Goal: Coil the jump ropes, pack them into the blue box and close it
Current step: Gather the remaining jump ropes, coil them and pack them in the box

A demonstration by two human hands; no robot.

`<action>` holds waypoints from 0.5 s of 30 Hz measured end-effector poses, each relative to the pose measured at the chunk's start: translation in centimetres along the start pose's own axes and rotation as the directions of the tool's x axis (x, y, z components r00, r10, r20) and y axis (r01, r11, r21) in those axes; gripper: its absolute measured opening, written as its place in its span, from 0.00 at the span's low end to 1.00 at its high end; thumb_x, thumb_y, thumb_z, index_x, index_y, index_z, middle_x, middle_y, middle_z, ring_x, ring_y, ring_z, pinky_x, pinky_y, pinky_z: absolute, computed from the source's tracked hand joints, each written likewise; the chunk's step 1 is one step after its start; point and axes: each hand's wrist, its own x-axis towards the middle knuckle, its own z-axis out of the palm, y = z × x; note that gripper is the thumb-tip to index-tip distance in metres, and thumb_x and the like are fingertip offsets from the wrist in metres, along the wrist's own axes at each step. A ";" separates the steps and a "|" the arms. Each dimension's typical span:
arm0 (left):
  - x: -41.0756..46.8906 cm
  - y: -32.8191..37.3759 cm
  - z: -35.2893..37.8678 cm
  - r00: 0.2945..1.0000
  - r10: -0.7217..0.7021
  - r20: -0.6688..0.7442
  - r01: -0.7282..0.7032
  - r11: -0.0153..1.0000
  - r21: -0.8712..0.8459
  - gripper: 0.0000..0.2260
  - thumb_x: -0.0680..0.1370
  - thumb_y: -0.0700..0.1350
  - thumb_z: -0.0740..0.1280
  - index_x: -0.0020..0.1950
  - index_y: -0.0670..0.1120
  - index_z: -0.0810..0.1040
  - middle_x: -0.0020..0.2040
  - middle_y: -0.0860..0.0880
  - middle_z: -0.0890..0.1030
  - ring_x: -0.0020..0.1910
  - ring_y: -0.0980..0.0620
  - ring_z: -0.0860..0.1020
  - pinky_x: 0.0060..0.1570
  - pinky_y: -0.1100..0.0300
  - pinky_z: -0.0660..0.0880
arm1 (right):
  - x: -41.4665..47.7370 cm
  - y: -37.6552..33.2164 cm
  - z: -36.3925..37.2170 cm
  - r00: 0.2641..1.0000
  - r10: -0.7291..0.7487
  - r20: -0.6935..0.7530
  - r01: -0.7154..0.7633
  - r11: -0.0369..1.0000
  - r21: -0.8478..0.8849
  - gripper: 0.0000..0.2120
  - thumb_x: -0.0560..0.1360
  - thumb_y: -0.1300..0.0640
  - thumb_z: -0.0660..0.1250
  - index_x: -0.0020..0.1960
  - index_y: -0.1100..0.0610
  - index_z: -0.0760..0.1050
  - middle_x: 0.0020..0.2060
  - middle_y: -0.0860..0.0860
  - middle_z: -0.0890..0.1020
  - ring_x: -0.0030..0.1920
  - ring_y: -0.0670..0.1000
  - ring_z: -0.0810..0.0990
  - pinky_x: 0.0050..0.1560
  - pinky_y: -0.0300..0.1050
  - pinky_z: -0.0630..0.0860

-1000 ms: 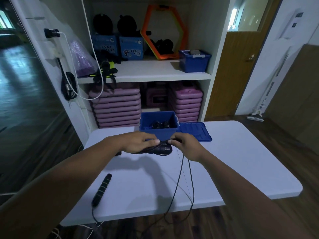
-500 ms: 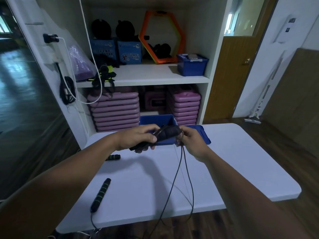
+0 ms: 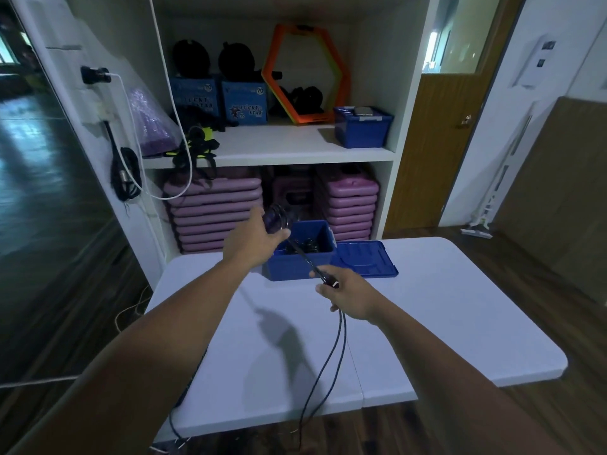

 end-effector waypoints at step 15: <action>-0.3 0.7 -3.3 0.640 0.437 0.632 -0.320 0.900 -0.298 0.25 0.66 0.52 0.81 0.61 0.60 0.80 0.53 0.59 0.83 0.49 0.52 0.83 0.50 0.55 0.81 | 1.6 -1.3 -4.9 0.937 -0.246 -0.249 0.237 0.969 -0.067 0.09 0.80 0.55 0.65 0.54 0.57 0.83 0.45 0.50 0.85 0.46 0.48 0.81 0.48 0.45 0.77</action>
